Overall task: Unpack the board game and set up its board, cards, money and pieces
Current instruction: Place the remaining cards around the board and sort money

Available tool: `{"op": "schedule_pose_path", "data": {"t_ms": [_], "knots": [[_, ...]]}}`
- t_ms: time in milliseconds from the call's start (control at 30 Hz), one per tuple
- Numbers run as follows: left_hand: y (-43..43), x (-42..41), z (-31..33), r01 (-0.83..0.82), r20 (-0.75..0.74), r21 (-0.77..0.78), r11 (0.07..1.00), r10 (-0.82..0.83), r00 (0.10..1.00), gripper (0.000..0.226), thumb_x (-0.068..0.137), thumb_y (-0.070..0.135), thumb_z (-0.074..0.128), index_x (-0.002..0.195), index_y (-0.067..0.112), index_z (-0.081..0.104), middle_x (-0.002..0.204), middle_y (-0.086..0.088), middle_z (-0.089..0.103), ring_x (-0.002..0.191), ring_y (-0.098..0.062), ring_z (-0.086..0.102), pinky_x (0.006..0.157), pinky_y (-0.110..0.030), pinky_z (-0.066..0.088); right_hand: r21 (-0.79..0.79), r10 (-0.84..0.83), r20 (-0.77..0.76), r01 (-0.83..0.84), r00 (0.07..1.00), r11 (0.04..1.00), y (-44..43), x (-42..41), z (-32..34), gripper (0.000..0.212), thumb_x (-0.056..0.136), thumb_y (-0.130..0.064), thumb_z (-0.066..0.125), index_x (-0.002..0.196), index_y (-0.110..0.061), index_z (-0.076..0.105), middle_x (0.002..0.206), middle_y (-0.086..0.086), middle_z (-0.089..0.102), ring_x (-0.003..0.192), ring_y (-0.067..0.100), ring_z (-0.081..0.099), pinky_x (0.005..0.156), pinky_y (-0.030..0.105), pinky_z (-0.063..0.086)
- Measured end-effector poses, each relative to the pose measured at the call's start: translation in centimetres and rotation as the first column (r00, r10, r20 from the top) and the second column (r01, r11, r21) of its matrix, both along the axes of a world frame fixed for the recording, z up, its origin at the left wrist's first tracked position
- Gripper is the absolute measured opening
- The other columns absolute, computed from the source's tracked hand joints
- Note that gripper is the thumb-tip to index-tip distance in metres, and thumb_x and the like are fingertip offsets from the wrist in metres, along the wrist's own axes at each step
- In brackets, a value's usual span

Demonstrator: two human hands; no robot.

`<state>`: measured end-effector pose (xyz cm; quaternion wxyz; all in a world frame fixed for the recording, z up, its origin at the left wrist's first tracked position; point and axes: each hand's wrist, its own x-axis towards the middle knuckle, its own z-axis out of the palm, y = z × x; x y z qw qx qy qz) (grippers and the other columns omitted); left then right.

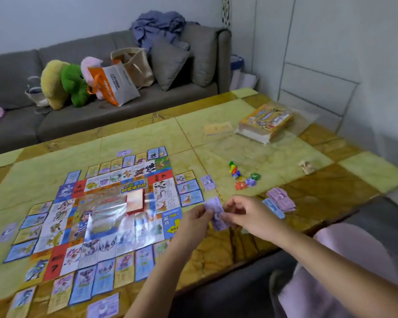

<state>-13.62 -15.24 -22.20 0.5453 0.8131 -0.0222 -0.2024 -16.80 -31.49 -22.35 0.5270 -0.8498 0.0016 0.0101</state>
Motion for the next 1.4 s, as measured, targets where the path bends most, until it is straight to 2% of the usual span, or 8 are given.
{"op": "schedule_pose_path", "data": {"t_ms": [233,467,667,900,1033,1167,1267,1400], "knots": [[-1.0,2.6,0.3,0.114,0.229,0.526,0.843,-0.269,0.935,0.021,0.101,0.027,0.042,0.086,0.013,0.044,0.074,0.001,0.048,0.061,-0.011,0.043,0.049,-0.023,0.031,-0.640,0.285,-0.176,-0.330,0.942,0.694,-4.1,-0.7,-0.2,0.082,0.078,-0.059,0.064,0.147,-0.028,0.032,0.155,-0.007,0.024,0.141,0.011,0.025,0.112,0.026,0.023],[-0.6,3.9,0.5,0.125,0.261,0.542,0.831,-0.308,0.915,0.017,0.099,0.027,0.048,0.098,0.013,0.058,0.075,0.005,0.052,0.062,-0.007,0.047,0.051,-0.021,0.032,-0.721,0.425,-0.175,-0.410,0.888,0.559,-4.5,-0.9,-1.7,0.115,0.056,-0.085,0.029,0.152,-0.026,0.011,0.160,-0.005,0.004,0.147,0.011,-0.001,0.111,0.022,-0.007],[0.0,3.8,0.4,0.345,0.129,0.602,0.720,-0.514,0.848,0.019,0.095,0.027,0.056,0.081,0.016,0.061,0.068,0.007,0.053,0.062,-0.006,0.048,0.053,-0.019,0.034,-0.650,0.511,-0.108,-0.450,0.853,0.612,-5.1,-2.5,-3.8,0.097,0.077,-0.058,0.062,0.152,-0.024,0.011,0.153,-0.017,-0.006,0.140,-0.003,-0.010,0.109,0.010,-0.007],[-0.8,3.3,-0.4,0.280,0.158,0.579,0.765,-0.443,0.882,0.018,0.090,0.032,0.063,0.100,0.018,0.061,0.075,0.007,0.057,0.065,-0.004,0.053,0.051,-0.018,0.036,-0.546,0.556,0.037,-0.449,0.831,0.707,-6.0,-4.1,-4.2,0.049,0.088,-0.017,0.061,0.136,-0.021,0.052,0.143,-0.011,0.044,0.136,0.000,0.034,0.112,0.021,0.030],[-1.4,2.8,-0.8,0.265,0.183,0.552,0.791,-0.425,0.887,0.019,0.089,0.030,0.065,0.095,0.012,0.063,0.070,0.008,0.054,0.062,-0.003,0.050,0.050,-0.016,0.035,-0.367,0.357,0.163,-0.279,0.920,0.887,-6.2,-4.6,-3.5,0.039,0.091,-0.014,0.060,0.128,-0.023,0.057,0.124,-0.016,0.057,0.114,-0.011,0.052,0.097,0.018,0.046],[-2.8,2.1,-1.1,0.252,0.214,0.527,0.811,-0.414,0.885,0.017,0.087,0.032,0.067,0.085,0.017,0.060,0.070,0.009,0.054,0.063,-0.004,0.050,0.051,-0.017,0.035,-0.221,0.090,0.275,-0.029,0.957,0.975,-6.0,-4.1,-1.8,0.037,0.091,-0.038,0.057,0.128,-0.042,0.055,0.120,-0.014,0.065,0.077,0.021,0.071,0.067,0.036,0.059],[-3.6,1.8,-1.1,0.232,0.221,0.554,0.800,-0.410,0.885,0.020,0.086,0.034,0.068,0.084,0.015,0.061,0.072,0.008,0.055,0.067,-0.009,0.051,0.053,-0.020,0.038,-0.184,0.011,0.305,0.047,0.952,0.982,-5.6,-3.7,-0.6,0.035,0.094,-0.022,0.057,0.128,-0.030,0.059,0.128,-0.010,0.060,0.036,0.005,0.035,0.041,0.010,0.033],[-4.0,1.7,-1.3,0.165,0.156,0.524,0.836,-0.284,0.946,0.026,0.086,0.031,0.068,0.072,0.011,0.061,0.063,0.001,0.055,0.055,-0.010,0.048,0.048,-0.022,0.036,-0.177,-0.030,0.287,0.084,0.957,0.981,-5.1,-3.6,0.3,0.033,0.095,-0.020,0.057,0.127,-0.027,0.060,0.109,-0.018,0.069,0.035,0.009,0.022,0.038,0.010,0.021]]}}
